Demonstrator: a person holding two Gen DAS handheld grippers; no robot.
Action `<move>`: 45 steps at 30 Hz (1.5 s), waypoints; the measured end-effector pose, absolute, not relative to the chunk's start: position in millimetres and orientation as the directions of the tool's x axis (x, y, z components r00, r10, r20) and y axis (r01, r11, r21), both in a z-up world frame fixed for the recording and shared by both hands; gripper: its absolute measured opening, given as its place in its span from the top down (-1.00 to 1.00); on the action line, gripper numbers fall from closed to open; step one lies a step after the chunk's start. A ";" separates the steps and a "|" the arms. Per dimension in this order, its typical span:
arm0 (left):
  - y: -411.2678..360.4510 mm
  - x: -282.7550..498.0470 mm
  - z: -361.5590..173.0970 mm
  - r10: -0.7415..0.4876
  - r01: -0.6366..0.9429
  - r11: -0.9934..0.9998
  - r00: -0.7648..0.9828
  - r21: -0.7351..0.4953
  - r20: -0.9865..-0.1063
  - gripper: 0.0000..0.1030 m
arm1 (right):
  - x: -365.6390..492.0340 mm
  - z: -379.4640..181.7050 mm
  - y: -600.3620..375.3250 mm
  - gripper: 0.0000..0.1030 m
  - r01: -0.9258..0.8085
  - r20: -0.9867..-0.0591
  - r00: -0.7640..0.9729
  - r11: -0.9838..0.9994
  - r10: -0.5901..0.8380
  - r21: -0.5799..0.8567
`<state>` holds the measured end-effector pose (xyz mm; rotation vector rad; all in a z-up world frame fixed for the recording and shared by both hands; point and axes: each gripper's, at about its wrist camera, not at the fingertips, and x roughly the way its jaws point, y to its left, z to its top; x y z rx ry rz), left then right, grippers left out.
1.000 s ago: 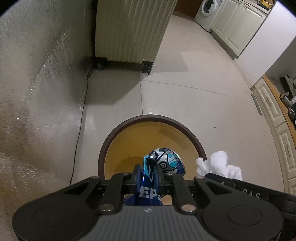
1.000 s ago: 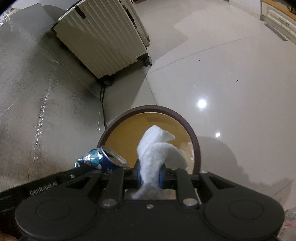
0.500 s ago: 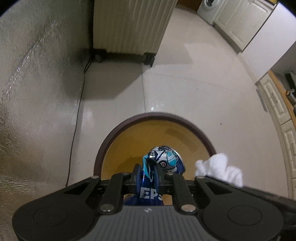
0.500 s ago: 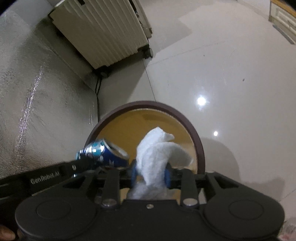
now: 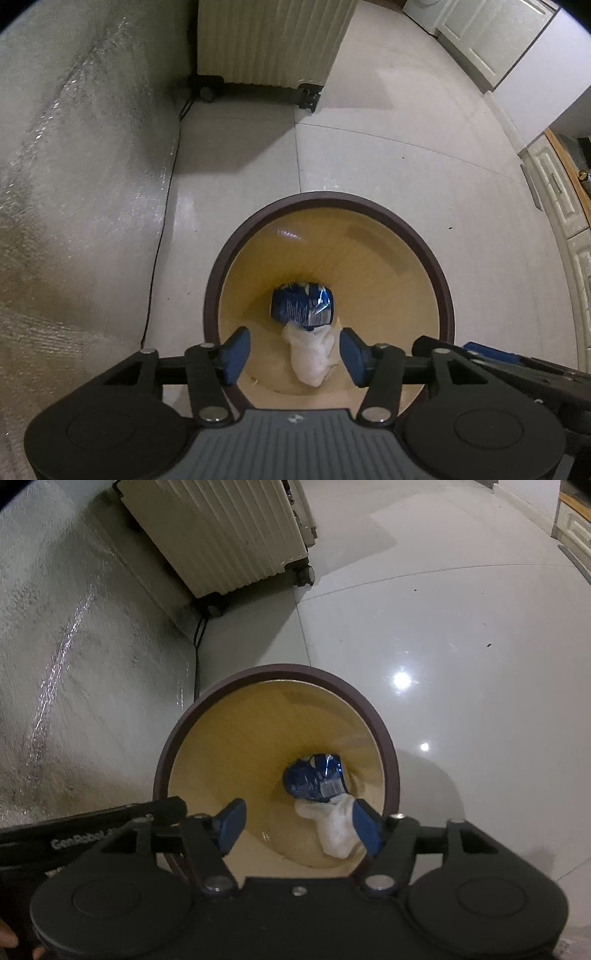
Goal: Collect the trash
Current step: 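Open left tool dropping the can while right tool releases the tissue into the wastebasket, then raise both tools from the wastebasket back toward the table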
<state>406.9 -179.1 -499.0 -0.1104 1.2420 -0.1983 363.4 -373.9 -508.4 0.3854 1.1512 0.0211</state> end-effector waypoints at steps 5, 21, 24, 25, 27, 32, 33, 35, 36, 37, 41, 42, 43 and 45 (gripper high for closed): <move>-177.2 404.5 -491.1 -0.188 0.109 0.981 0.311 -0.162 -0.932 -0.49 | 358.1 -504.6 -373.6 -0.60 0.166 -0.891 0.408 0.944 0.198 0.286; -160.1 379.3 -478.5 -0.121 0.112 0.990 0.310 -0.090 -0.943 -1.00 | 339.0 -490.4 -377.5 -1.00 0.163 -0.918 0.380 0.968 0.115 0.189; -156.2 374.9 -472.5 -0.117 0.105 0.991 0.318 -0.088 -0.941 -1.00 | 334.3 -484.7 -377.6 -1.00 0.163 -0.919 0.382 0.971 0.099 0.172; -155.2 373.5 -470.5 -0.116 0.101 0.991 0.321 -0.088 -0.940 -1.00 | 332.4 -483.0 -377.8 -1.00 0.163 -0.919 0.383 0.972 0.096 0.170; -153.3 369.9 -465.7 -0.116 0.097 0.991 0.326 -0.088 -0.938 -1.00 | 328.5 -479.0 -378.5 -1.00 0.166 -0.919 0.385 0.973 0.084 0.159; -149.8 359.9 -452.1 -0.109 0.095 0.992 0.335 -0.081 -0.936 -1.00 | 317.3 -468.5 -380.2 -1.00 0.178 -0.919 0.392 0.975 0.051 0.130; -149.7 357.4 -449.3 -0.106 0.099 0.992 0.336 -0.077 -0.936 -1.00 | 314.3 -465.5 -380.4 -1.00 0.180 -0.917 0.395 0.975 0.047 0.128; -148.7 352.0 -443.7 -0.106 0.106 0.992 0.342 -0.074 -0.934 -1.00 | 308.6 -458.0 -380.9 -1.00 0.183 -0.915 0.403 0.976 0.038 0.121; -148.7 349.6 -440.4 -0.106 0.111 0.991 0.347 -0.071 -0.932 -1.00 | 306.8 -454.2 -380.7 -1.00 0.182 -0.913 0.407 0.976 0.032 0.116; -148.6 346.6 -436.3 -0.104 0.116 0.991 0.353 -0.067 -0.930 -1.00 | 303.8 -449.0 -380.7 -1.00 0.180 -0.911 0.412 0.977 0.027 0.111; -147.2 333.4 -418.8 -0.110 0.129 0.989 0.374 -0.066 -0.921 -1.00 | 292.8 -429.6 -380.1 -1.00 0.173 -0.902 0.432 0.980 0.013 0.097; -147.0 330.0 -414.4 -0.110 0.133 0.989 0.380 -0.064 -0.918 -1.00 | 289.6 -424.4 -379.5 -1.00 0.169 -0.898 0.440 0.981 0.011 0.094; -146.5 326.4 -409.8 -0.110 0.135 0.989 0.387 -0.061 -0.916 -1.00 | 285.8 -418.5 -379.1 -1.00 0.166 -0.893 0.449 0.982 0.006 0.090; -145.4 319.2 -399.9 -0.114 0.138 0.988 0.400 -0.063 -0.910 -1.00 | 279.1 -408.8 -378.5 -1.00 0.166 -0.887 0.463 0.982 0.001 0.087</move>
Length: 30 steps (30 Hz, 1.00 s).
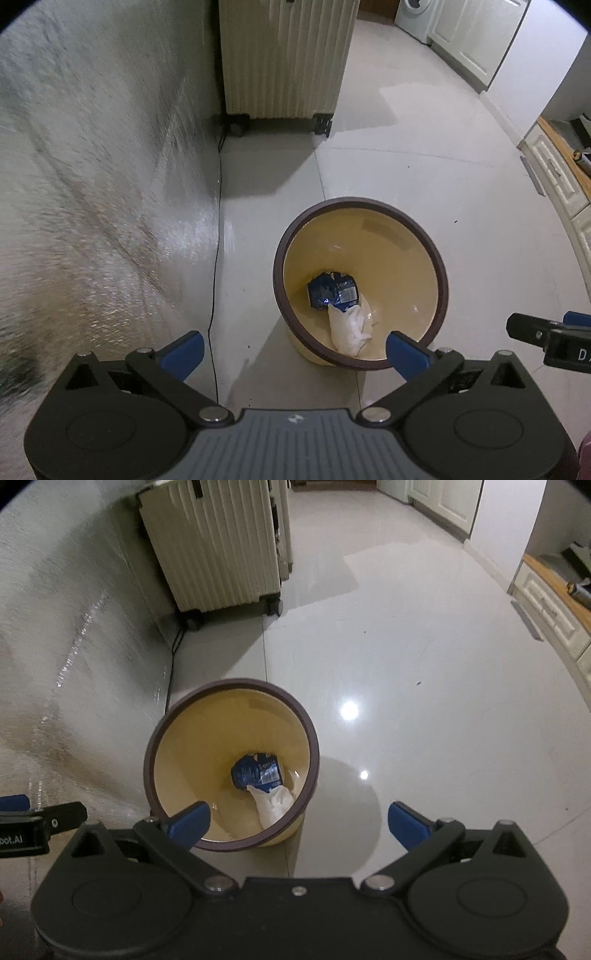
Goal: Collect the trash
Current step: 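Raise both tools from the wastebasket back toward the table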
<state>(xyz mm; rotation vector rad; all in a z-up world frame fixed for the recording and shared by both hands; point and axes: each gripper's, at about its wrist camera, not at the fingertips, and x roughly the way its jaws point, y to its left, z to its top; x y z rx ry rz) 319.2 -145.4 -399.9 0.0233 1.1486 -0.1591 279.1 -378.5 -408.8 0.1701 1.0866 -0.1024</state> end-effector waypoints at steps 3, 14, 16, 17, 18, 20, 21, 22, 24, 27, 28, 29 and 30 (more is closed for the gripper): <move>-143.9 307.4 -382.9 -0.122 0.141 0.988 0.422 -0.068 -0.898 -1.00 | 267.1 -393.3 -379.4 -1.00 0.180 -0.880 0.475 0.980 -0.009 0.087; -142.0 259.5 -302.9 -0.151 0.171 0.983 0.519 -0.070 -0.841 -1.00 | 212.0 -315.4 -383.4 -1.00 0.212 -0.834 0.547 0.976 -0.071 0.056; -141.7 250.8 -287.3 -0.162 0.181 0.981 0.537 -0.075 -0.828 -1.00 | 201.7 -297.8 -384.5 -1.00 0.219 -0.819 0.568 0.974 -0.085 0.051; -141.4 245.7 -278.9 -0.167 0.186 0.980 0.548 -0.075 -0.820 -1.00 | 195.5 -287.2 -385.4 -1.00 0.222 -0.809 0.580 0.974 -0.093 0.047; -141.4 240.9 -271.1 -0.168 0.191 0.979 0.560 -0.071 -0.812 -1.00 | 190.0 -277.6 -385.7 -1.00 0.224 -0.799 0.593 0.974 -0.100 0.044; -140.3 230.7 -253.3 -0.176 0.200 0.977 0.587 -0.070 -0.790 -1.00 | 179.3 -257.6 -385.3 -1.00 0.226 -0.777 0.620 0.973 -0.108 0.045; -138.8 226.0 -244.7 -0.183 0.204 0.976 0.598 -0.073 -0.780 -1.00 | 173.5 -247.1 -384.3 -1.00 0.225 -0.765 0.634 0.973 -0.112 0.044; -137.7 221.1 -235.1 -0.190 0.207 0.975 0.610 -0.077 -0.770 -1.00 | 167.8 -236.8 -382.1 -1.00 0.223 -0.755 0.645 0.974 -0.116 0.041; -135.5 210.8 -215.2 -0.201 0.212 0.974 0.638 -0.081 -0.744 -1.00 | 157.2 -216.0 -378.7 -1.00 0.218 -0.729 0.674 0.975 -0.121 0.039; -135.3 193.8 -183.2 -0.217 0.227 0.971 0.681 -0.080 -0.699 -1.00 | 139.9 -186.8 -371.4 -1.00 0.204 -0.690 0.714 0.978 -0.119 0.043; -135.6 187.5 -172.0 -0.229 0.239 0.968 0.695 -0.081 -0.682 -1.00 | 134.7 -177.6 -368.6 -1.00 0.198 -0.678 0.726 0.979 -0.119 0.040; -136.2 181.0 -160.9 -0.239 0.250 0.965 0.707 -0.082 -0.666 -1.00 | 128.6 -168.3 -365.2 -1.00 0.194 -0.664 0.738 0.980 -0.121 0.037; -136.0 175.0 -150.5 -0.249 0.258 0.963 0.719 -0.083 -0.649 -1.00 | 124.3 -160.4 -362.2 -1.00 0.190 -0.652 0.748 0.981 -0.121 0.036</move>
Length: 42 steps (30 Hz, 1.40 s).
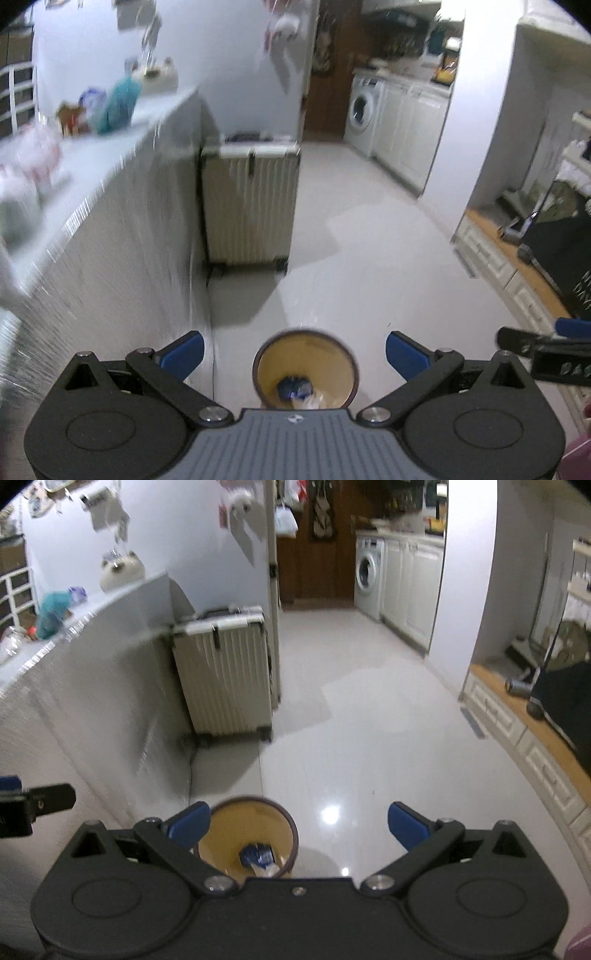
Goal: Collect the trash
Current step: 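Raise both tools from the wastebasket back toward the table, then grasp the clear water bottle with left tool while right tool grasps white plastic bags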
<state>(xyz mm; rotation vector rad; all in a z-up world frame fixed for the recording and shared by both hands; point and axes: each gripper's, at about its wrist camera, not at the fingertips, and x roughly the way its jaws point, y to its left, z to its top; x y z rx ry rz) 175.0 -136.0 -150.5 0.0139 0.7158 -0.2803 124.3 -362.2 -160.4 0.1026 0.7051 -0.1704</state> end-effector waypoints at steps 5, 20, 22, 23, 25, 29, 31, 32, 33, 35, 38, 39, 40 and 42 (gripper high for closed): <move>-128.7 147.6 -100.9 -0.265 0.271 0.960 0.789 -0.072 -0.555 -1.00 | 99.1 -116.2 -347.5 -1.00 0.169 -0.576 0.808 0.985 -0.119 0.033; -62.3 88.4 -17.1 -0.179 0.174 0.984 0.915 -0.049 -0.362 -1.00 | 65.8 -40.0 -291.1 -1.00 0.067 -0.386 0.922 0.996 -0.036 0.066; -50.3 86.9 -9.9 -0.165 0.161 0.986 0.922 -0.041 -0.351 -1.00 | 67.6 -36.0 -280.4 -1.00 0.042 -0.376 0.926 0.996 -0.010 0.079; -44.8 87.7 -6.4 -0.156 0.154 0.988 0.925 -0.034 -0.346 -1.00 | 68.3 -34.9 -275.2 -1.00 0.031 -0.369 0.930 0.996 0.003 0.086; -32.3 86.9 -1.6 -0.145 0.146 0.989 0.931 -0.021 -0.335 -1.00 | 69.4 -33.7 -265.1 -1.00 0.004 -0.355 0.934 0.995 0.032 0.100; -0.6 89.6 6.9 -0.149 0.158 0.987 0.938 0.003 -0.312 -1.00 | 76.2 -29.7 -239.6 -1.00 -0.038 -0.348 0.935 0.994 0.072 0.106; 19.4 92.0 9.2 -0.142 0.153 0.988 0.942 0.014 -0.304 -1.00 | 80.1 -27.3 -226.0 -1.00 -0.055 -0.346 0.934 0.993 0.087 0.102; 31.3 94.2 10.9 -0.137 0.148 0.989 0.945 0.016 -0.298 -1.00 | 82.5 -26.0 -219.1 -1.00 -0.068 -0.344 0.934 0.993 0.099 0.100; 43.0 97.4 12.5 -0.133 0.144 0.989 0.946 0.017 -0.295 -1.00 | 84.1 -24.8 -210.7 -1.00 -0.084 -0.342 0.933 0.992 0.113 0.099; 70.5 105.3 15.0 -0.127 0.137 0.991 0.947 0.014 -0.296 -1.00 | 86.9 -25.2 -196.4 -1.00 -0.112 -0.340 0.930 0.989 0.138 0.095; 110.6 117.6 18.1 -0.109 0.118 0.993 0.946 0.010 -0.306 -1.00 | 90.3 -26.6 -174.3 -1.00 -0.146 -0.339 0.925 0.985 0.170 0.093; 123.0 121.1 19.0 -0.109 0.117 0.993 0.946 0.009 -0.307 -1.00 | 92.1 -26.7 -167.5 -1.00 -0.157 -0.338 0.923 0.983 0.181 0.095; 135.2 124.1 19.3 -0.111 0.119 0.993 0.946 0.007 -0.304 -1.00 | 93.1 -27.0 -161.7 -1.00 -0.170 -0.337 0.921 0.980 0.194 0.098; 160.7 133.1 21.1 -0.115 0.119 0.993 0.945 -0.005 -0.305 -1.00 | 96.5 -27.8 -148.2 -1.00 -0.194 -0.337 0.915 0.975 0.220 0.109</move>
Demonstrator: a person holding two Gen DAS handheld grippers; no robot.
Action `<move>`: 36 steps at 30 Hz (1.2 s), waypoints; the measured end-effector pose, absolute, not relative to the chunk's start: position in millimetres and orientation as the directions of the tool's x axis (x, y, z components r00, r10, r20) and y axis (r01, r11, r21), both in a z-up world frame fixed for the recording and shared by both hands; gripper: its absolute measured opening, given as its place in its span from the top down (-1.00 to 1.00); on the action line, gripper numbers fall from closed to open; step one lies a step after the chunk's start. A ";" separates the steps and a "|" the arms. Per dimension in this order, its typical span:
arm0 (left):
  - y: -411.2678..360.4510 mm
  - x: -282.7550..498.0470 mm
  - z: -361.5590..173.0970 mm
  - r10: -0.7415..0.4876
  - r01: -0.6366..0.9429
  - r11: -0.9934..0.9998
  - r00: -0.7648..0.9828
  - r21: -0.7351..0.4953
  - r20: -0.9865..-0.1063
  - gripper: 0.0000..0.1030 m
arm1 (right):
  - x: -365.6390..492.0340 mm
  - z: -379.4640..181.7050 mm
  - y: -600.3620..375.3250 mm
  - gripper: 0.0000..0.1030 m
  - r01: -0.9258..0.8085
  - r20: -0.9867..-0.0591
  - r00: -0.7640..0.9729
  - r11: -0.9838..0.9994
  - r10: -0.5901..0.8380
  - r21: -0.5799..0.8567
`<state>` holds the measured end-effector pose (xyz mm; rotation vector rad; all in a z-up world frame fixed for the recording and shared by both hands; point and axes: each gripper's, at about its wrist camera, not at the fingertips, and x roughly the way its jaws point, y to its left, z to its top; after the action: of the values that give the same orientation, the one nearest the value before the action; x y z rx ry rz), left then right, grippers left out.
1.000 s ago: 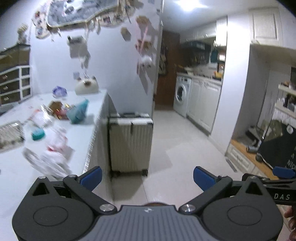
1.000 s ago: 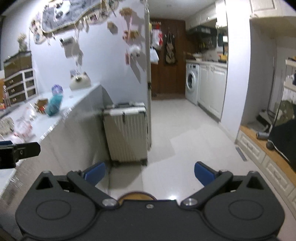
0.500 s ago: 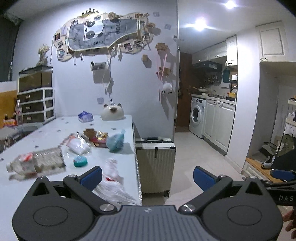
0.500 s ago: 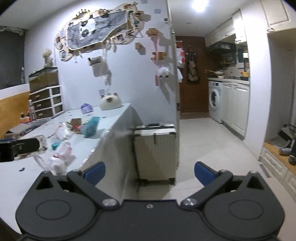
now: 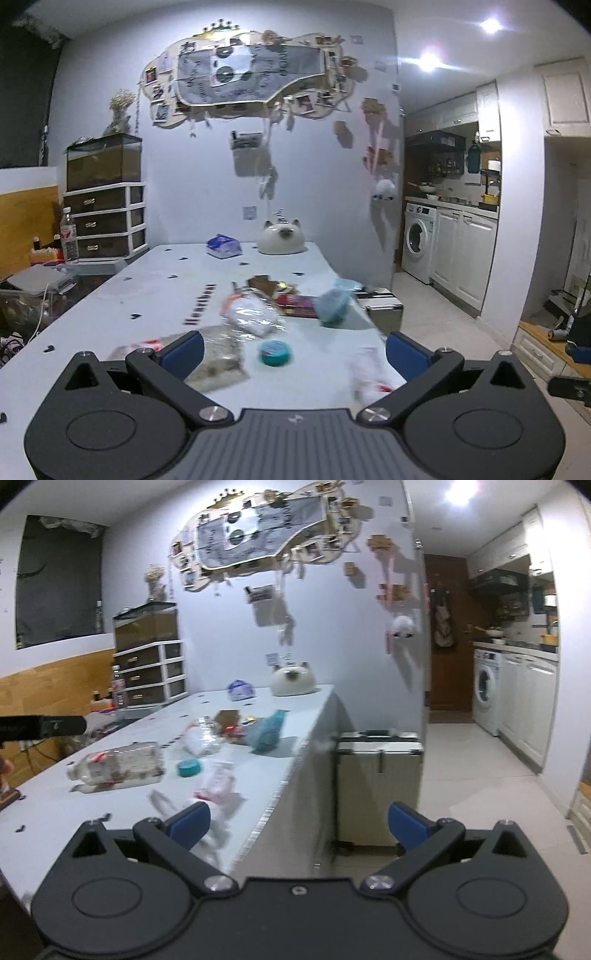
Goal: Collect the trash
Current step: 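Grasp the clear water bottle with left tool while right tool grasps white plastic bags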
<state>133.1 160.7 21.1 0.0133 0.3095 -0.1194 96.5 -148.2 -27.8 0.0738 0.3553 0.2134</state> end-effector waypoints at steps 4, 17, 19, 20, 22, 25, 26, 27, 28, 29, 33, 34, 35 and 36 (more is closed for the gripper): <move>210.4 155.5 19.3 -0.143 0.139 0.990 0.931 -0.035 -0.336 -1.00 | 105.9 -29.1 -122.5 -1.00 -0.229 -0.341 0.905 0.967 0.255 0.115; 356.3 253.0 -19.5 -0.084 0.013 0.987 0.889 -0.159 -0.450 -1.00 | 134.7 -31.8 -76.9 -1.00 -0.249 -0.375 0.883 0.959 0.281 0.132; 369.8 263.5 -28.9 -0.103 0.005 0.979 0.878 -0.206 -0.468 -1.00 | 137.8 -33.1 -73.8 -1.00 -0.241 -0.381 0.883 0.961 0.276 0.137; 375.1 266.2 -33.7 -0.116 0.009 0.975 0.875 -0.224 -0.470 -1.00 | 139.1 -34.0 -72.9 -1.00 -0.233 -0.384 0.883 0.963 0.268 0.137; 383.0 269.8 -42.4 -0.140 0.019 0.967 0.871 -0.253 -0.471 -1.00 | 141.5 -35.2 -71.8 -1.00 -0.216 -0.394 0.884 0.967 0.254 0.138; 388.2 271.4 -53.0 -0.162 0.028 0.962 0.861 -0.272 -0.483 -1.00 | 145.1 -35.0 -71.1 -1.00 -0.190 -0.406 0.884 0.972 0.230 0.138; 388.5 270.2 -55.8 -0.168 0.032 0.960 0.861 -0.278 -0.480 -1.00 | 146.9 -34.3 -70.5 -1.00 -0.180 -0.415 0.883 0.974 0.220 0.134; 388.5 268.6 -57.8 -0.174 0.037 0.958 0.862 -0.283 -0.476 -1.00 | 148.0 -33.6 -69.2 -1.00 -0.172 -0.419 0.883 0.977 0.211 0.128; 387.1 267.6 -59.4 -0.188 0.050 0.956 0.859 -0.288 -0.476 -1.00 | 149.1 -32.7 -67.9 -1.00 -0.166 -0.422 0.884 0.979 0.202 0.121; 385.7 265.7 -61.0 -0.206 0.065 0.954 0.853 -0.294 -0.480 -1.00 | 150.3 -31.2 -66.4 -1.00 -0.163 -0.425 0.884 0.980 0.196 0.113; 377.6 253.6 -67.6 -0.249 0.102 0.948 0.830 -0.303 -0.499 -1.00 | 151.5 -24.2 -59.6 -1.00 -0.160 -0.423 0.887 0.983 0.184 0.092; 374.1 249.2 -68.6 -0.261 0.113 0.946 0.824 -0.304 -0.504 -1.00 | 151.8 -22.4 -58.5 -1.00 -0.160 -0.422 0.888 0.983 0.183 0.091; 369.4 243.9 -69.5 -0.278 0.130 0.943 0.816 -0.307 -0.507 -1.00 | 152.0 -20.4 -57.3 -1.00 -0.160 -0.419 0.889 0.983 0.183 0.090; 364.5 238.7 -69.8 -0.294 0.148 0.940 0.810 -0.308 -0.508 -1.00 | 152.4 -18.7 -56.3 -1.00 -0.161 -0.417 0.890 0.983 0.184 0.090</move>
<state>238.7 364.5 -69.8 -0.2605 0.5815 -0.2389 152.4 -56.3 -18.7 0.0535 0.4377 0.1791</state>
